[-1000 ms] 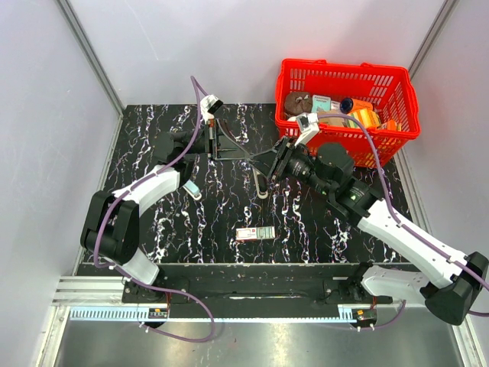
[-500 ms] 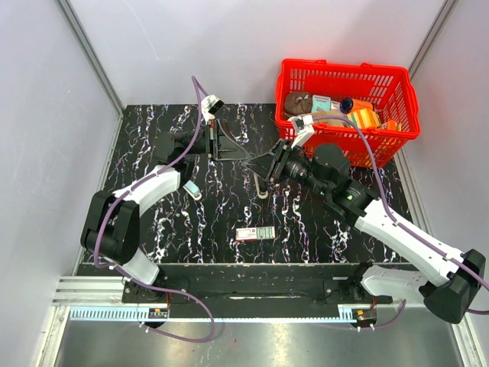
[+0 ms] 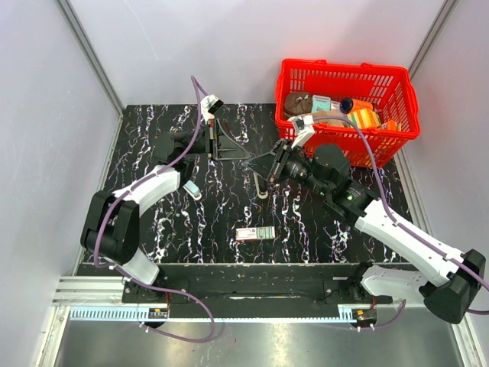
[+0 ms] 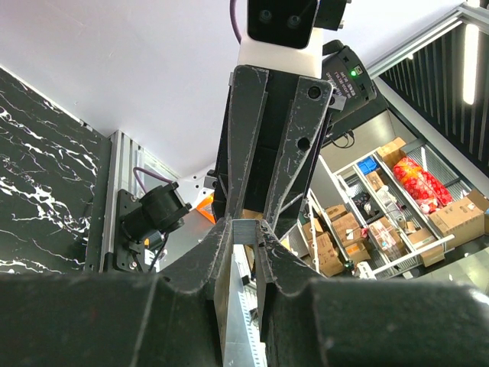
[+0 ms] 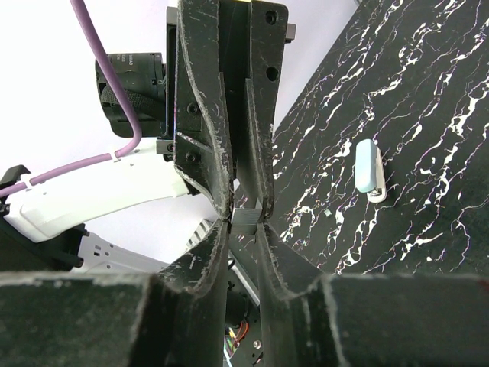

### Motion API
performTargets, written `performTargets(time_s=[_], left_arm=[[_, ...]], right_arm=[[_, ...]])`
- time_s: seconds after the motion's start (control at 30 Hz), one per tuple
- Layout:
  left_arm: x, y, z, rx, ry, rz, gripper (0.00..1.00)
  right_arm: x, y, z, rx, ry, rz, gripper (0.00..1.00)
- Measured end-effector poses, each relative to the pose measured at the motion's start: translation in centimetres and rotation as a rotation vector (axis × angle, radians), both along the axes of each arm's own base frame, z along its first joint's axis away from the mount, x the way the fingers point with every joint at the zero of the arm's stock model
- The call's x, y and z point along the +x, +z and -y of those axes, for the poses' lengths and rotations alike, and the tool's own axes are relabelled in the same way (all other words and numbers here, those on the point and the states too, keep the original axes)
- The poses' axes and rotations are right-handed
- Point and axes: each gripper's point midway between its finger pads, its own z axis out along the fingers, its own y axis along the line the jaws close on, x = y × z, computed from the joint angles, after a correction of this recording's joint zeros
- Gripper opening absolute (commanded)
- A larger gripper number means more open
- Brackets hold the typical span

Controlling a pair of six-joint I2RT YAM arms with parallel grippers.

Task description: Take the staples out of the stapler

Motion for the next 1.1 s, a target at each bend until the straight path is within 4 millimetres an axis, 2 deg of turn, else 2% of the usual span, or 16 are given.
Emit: performTargets(time_s=[0.23,0.4,0.57,0.6,0.63,0.67,0.77,0.93,1.03,1.1], left_arm=[[0.0,0.0,0.0,-0.003,0.004,0.011,0.37],[0.2,-0.1,-0.1,0.0,0.008,0.021,0.56],[0.4,-0.2,-0.4,0.005,0.013,0.029,0.63],[0.5,-0.3,-0.6,0.007,0.016,0.032,0.68],[0.6,-0.3,-0.8,0.01,0.02,0.034,0.79],[0.8,-0.4,-1.0,0.013,0.026,0.039,0.99],[1.3,-0.5,-1.5,0.021,0.036,0.054,0.99],[1.8,-1.6,-1.6,0.045,0.066,0.189,0.99],[3.2,-2.8,-0.9,0.127,0.155,0.269,0.99],[4.7,-2.5,0.0,0.21,0.245,0.343,0.99]], right_arm=[[0.0,0.1,0.1,0.002,-0.004,0.004,0.15],[-0.3,0.6,0.8,0.007,-0.019,0.014,0.14],[-0.8,0.1,1.4,-0.016,-0.022,-0.006,0.14],[-0.9,-0.2,1.5,-0.027,-0.022,-0.015,0.14],[-1.0,-0.8,1.5,-0.043,-0.021,-0.031,0.14],[-1.1,-1.3,1.6,-0.058,-0.021,-0.046,0.14],[-1.4,-4.1,1.9,-0.127,-0.02,-0.117,0.12],[-2.1,-10.3,2.7,-0.275,-0.028,-0.281,0.1],[-2.6,-14.9,3.4,-0.385,-0.05,-0.399,0.1],[-3.1,-17.4,3.8,-0.453,-0.068,-0.462,0.1]])
